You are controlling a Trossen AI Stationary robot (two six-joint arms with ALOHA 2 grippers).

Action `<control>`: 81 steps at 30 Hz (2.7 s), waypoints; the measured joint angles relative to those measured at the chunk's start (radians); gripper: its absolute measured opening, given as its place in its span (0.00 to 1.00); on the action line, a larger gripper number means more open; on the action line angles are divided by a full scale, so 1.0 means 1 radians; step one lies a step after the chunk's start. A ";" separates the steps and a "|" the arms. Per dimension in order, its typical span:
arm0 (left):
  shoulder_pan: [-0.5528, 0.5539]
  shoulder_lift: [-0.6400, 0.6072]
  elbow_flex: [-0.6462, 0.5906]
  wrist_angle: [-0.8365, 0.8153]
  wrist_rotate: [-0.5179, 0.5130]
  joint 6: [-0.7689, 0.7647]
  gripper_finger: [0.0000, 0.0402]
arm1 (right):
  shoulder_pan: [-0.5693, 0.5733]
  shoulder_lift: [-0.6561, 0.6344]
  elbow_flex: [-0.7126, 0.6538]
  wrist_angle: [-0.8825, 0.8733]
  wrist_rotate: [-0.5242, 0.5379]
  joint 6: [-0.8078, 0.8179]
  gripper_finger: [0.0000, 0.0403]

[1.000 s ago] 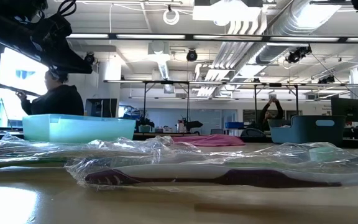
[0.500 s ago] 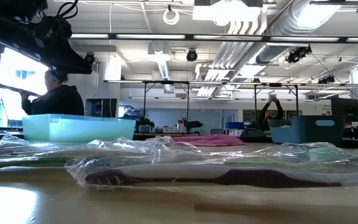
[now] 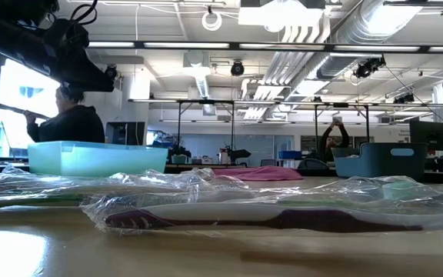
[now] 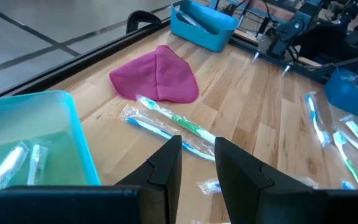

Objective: Pick & Place Toothbrushes
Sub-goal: Put the purple toothbrush to the dark blue bin bin, then put the blue toothbrush to the light blue bin

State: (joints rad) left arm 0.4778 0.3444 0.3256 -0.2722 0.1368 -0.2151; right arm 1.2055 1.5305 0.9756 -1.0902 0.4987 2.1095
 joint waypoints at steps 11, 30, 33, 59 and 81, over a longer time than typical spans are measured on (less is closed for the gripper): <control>0.000 0.000 0.000 0.000 0.000 -0.019 0.23 | 0.025 0.020 0.000 0.039 -0.008 0.018 0.17; 0.000 0.000 0.000 0.000 0.004 -0.019 0.23 | -0.073 -0.152 0.000 -0.004 -0.042 -0.206 0.32; 0.000 0.000 0.000 0.000 0.004 -0.019 0.23 | -0.112 -0.204 0.000 -0.002 -0.043 -0.256 0.30; 0.000 0.000 0.000 -0.004 -0.001 0.053 0.23 | -0.537 -0.299 0.000 0.147 0.325 -0.894 0.28; 0.000 0.000 -0.072 -0.107 0.003 0.053 0.23 | -1.108 -0.116 -0.001 0.907 -0.121 -1.770 0.28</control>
State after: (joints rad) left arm 0.4774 0.3443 0.2532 -0.3790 0.1402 -0.1622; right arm 0.0976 1.4146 0.9749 -0.1831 0.3775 0.3396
